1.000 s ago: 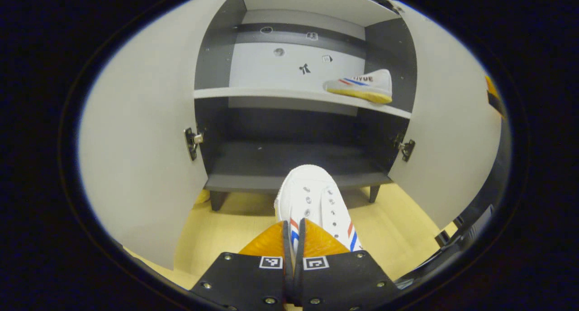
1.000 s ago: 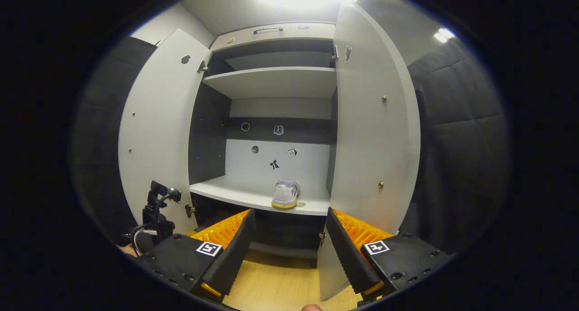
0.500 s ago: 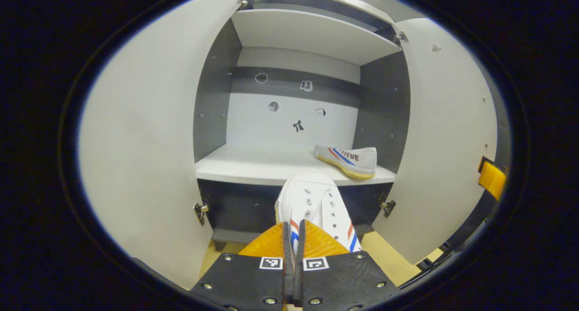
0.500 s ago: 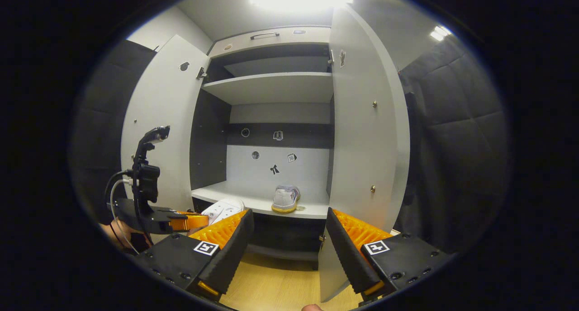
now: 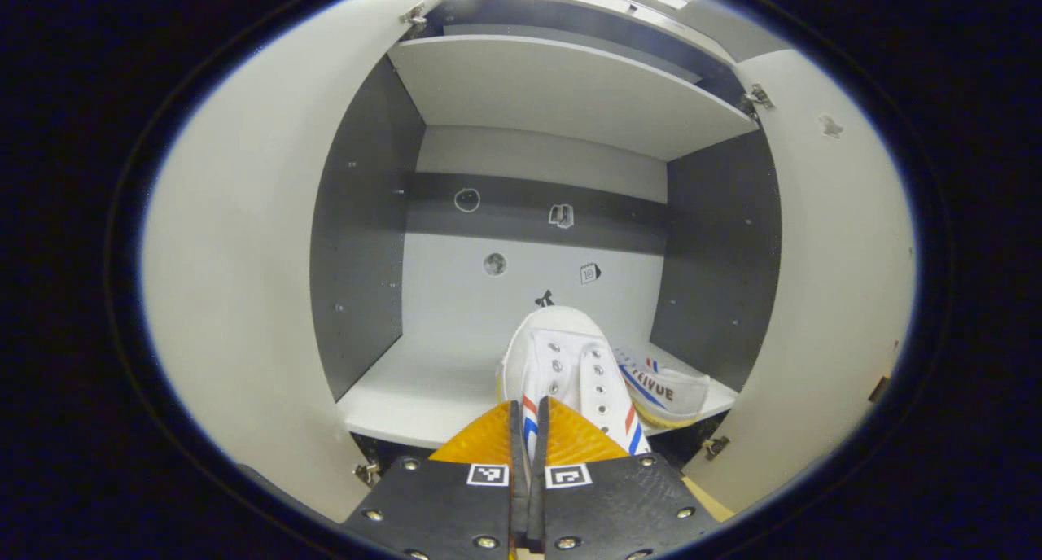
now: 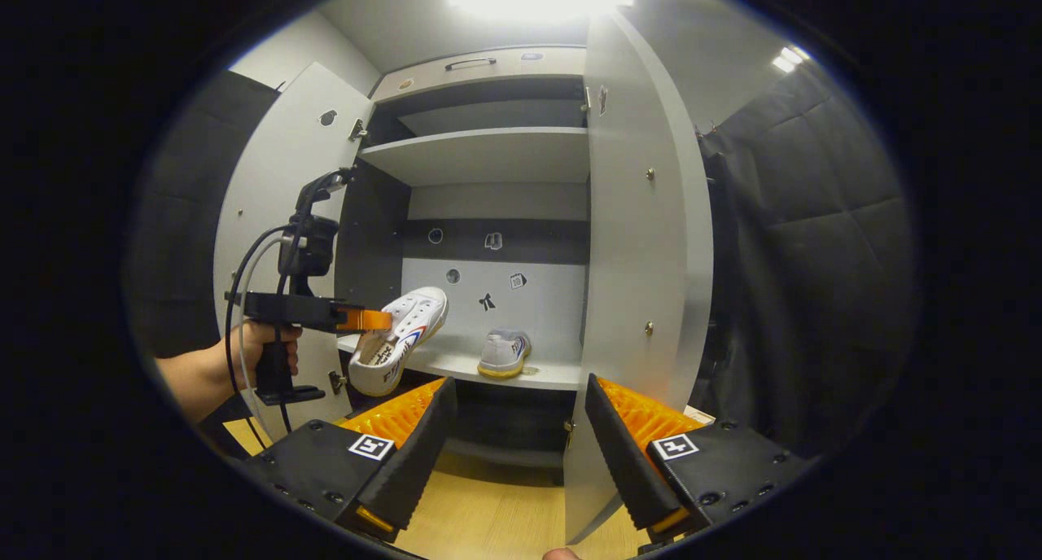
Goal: Grab one shoe with the right hand and put it into the shoe cabinet, grab the other shoe with the left hand and put it into the shoe cabinet; then close the right door with the right hand and the left door with the left hand.
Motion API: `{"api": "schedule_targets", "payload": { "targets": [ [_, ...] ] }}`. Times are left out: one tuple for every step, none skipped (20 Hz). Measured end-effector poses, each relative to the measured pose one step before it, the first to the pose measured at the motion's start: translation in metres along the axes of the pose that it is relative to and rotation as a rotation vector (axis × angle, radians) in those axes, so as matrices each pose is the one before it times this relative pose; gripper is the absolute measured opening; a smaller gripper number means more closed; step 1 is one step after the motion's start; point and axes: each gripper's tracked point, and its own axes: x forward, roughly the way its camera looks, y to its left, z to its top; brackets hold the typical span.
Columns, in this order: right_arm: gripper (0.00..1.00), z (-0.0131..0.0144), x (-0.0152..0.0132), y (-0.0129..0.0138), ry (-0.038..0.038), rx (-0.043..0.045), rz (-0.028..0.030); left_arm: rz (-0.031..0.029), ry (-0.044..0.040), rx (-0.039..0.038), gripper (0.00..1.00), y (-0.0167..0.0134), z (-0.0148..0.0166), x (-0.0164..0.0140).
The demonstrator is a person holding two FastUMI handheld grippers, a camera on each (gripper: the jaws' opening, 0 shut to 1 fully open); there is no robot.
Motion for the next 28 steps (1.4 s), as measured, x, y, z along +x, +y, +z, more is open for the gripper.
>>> {"api": "schedule_targets", "payload": {
  "targets": [
    [0.98, -0.00285, 0.00096, -0.00045, -0.00209, 0.00131, 0.00433, 0.00463, -0.00832, -0.00008, 0.01, 0.00209, 0.00302, 0.00473],
    [0.97, -0.00051, 0.00014, 0.00025, -0.00397, -0.00202, 0.00054, 0.00464, -0.00562, -0.00530, 0.01, 0.00114, 0.00343, 0.00463],
    [0.98, -0.00149, 0.00120, -0.00075, -0.00156, -0.00513, -0.00028, 0.00574, -0.00300, -0.00778, 0.01, -0.00038, -0.00158, -0.00088],
    [0.98, -0.00119, 0.00133, 0.00060, 0.00165, -0.00102, 0.00189, 0.00644, -0.00028, -0.00925, 0.01, 0.00042, 0.00085, 0.00373],
    [0.98, -0.00266, 0.00106, 0.00207, 0.00359, 0.00297, 0.00651, 0.00688, 0.00337, -0.00427, 0.01, 0.00139, 0.00237, 0.00479],
    [0.98, -0.00225, -0.00007, 0.00135, 0.00495, 0.00385, 0.00665, 0.00977, 0.00337, -0.00070, 0.01, 0.00237, -0.00014, 0.00399],
    [0.98, -0.00264, -0.00042, 0.00023, 0.00429, 0.00231, 0.00247, 0.01066, 0.00948, 0.00412, 0.01, 0.00319, -0.00093, 0.00238],
    [0.98, -0.00158, 0.00117, 0.00130, 0.00412, 0.00050, 0.00342, 0.01161, 0.01044, 0.00077, 0.01, 0.00322, -0.00113, 0.00313],
    [0.98, -0.00264, -0.00066, 0.00106, 0.00323, -0.00005, 0.00355, 0.01162, 0.01240, -0.00300, 0.01, 0.00153, -0.00311, -0.00139],
    [0.98, -0.00139, 0.00026, 0.00027, 0.00409, -0.00123, 0.00246, 0.01174, 0.01467, -0.00443, 0.01, 0.00156, -0.00219, 0.00088],
    [0.98, -0.00192, 0.00096, 0.00085, 0.00307, -0.00182, 0.00279, 0.01099, 0.01696, -0.00855, 0.01, 0.00053, -0.00219, 0.00270],
    [0.98, -0.00157, -0.00121, -0.00051, 0.00211, -0.00168, 0.00125, 0.00975, 0.02082, -0.00703, 0.01, 0.00059, -0.00417, 0.00246],
    [0.98, -0.00073, 0.00070, 0.00055, 0.00167, -0.00016, 0.00176, 0.00715, 0.02296, 0.00098, 0.06, 0.00008, -0.00554, 0.00154],
    [0.98, -0.00005, 0.00178, 0.00032, 0.00197, 0.00287, 0.00061, 0.01120, 0.02310, -0.00021, 0.01, 0.00030, -0.00513, 0.00054],
    [0.98, -0.00108, -0.00021, 0.00025, 0.00041, 0.00491, 0.00258, 0.01007, 0.02174, 0.00593, 0.01, -0.00085, -0.00397, 0.00430],
    [0.98, 0.00039, -0.00003, 0.00049, -0.00099, 0.00535, 0.00133, 0.01463, 0.02060, 0.00873, 0.06, 0.00037, -0.00348, 0.00259],
    [0.98, 0.00128, 0.00072, 0.00138, -0.00335, 0.00418, 0.00195, 0.01712, 0.01904, 0.00862, 0.01, 0.00059, -0.00855, 0.00364],
    [0.98, 0.00175, -0.00027, 0.00102, -0.00373, 0.00161, 0.00197, -0.00650, 0.01681, 0.00826, 0.06, -0.00146, -0.00690, 0.00387],
    [0.98, 0.00176, -0.00068, 0.00043, -0.00495, -0.00057, 0.00194, -0.00445, -0.02073, 0.01411, 0.12, 0.00247, 0.00175, -0.00163],
    [0.98, 0.00238, -0.00076, 0.00191, -0.00390, -0.00197, 0.00176, 0.01240, -0.03427, 0.02059, 0.14, 0.00228, 0.00638, -0.00049],
    [0.98, 0.00111, -0.00075, 0.00169, -0.00294, -0.00151, 0.00227, 0.00835, -0.03742, 0.02232, 0.16, 0.00097, 0.00954, -0.00935],
    [0.97, 0.00146, -0.00231, 0.00171, -0.00257, 0.00075, 0.00184, 0.00631, -0.02684, 0.01451, 0.34, 0.00256, 0.00781, -0.00763],
    [0.98, 0.00184, -0.00069, 0.00244, -0.00313, 0.00354, 0.00292, -0.00843, -0.02459, 0.00747, 0.51, -0.00184, 0.00708, -0.01325],
    [0.97, 0.00186, -0.00191, 0.00243, -0.00370, 0.00434, 0.00232, -0.01523, -0.02982, 0.00661, 0.67, -0.00163, 0.00833, -0.00946],
    [0.97, 0.00274, -0.00095, 0.00285, -0.00244, 0.00358, 0.00257, -0.00734, -0.02403, 0.01148, 0.84, -0.00121, 0.00870, -0.01378],
    [0.98, 0.00220, -0.00366, 0.00265, -0.00449, 0.00241, 0.00122, -0.00209, -0.02168, 0.01719, 1.00, -0.00045, 0.00874, -0.01486],
    [0.98, 0.00295, -0.00325, 0.00284, -0.00576, 0.00118, 0.00155, -0.00242, -0.01919, 0.01254, 1.00, -0.00124, 0.00831, -0.01499],
    [0.98, 0.00415, -0.00241, 0.00281, -0.00777, -0.00020, 0.00112, -0.00521, -0.01944, 0.00608, 1.00, -0.00163, 0.00835, -0.01564]
  ]
}}
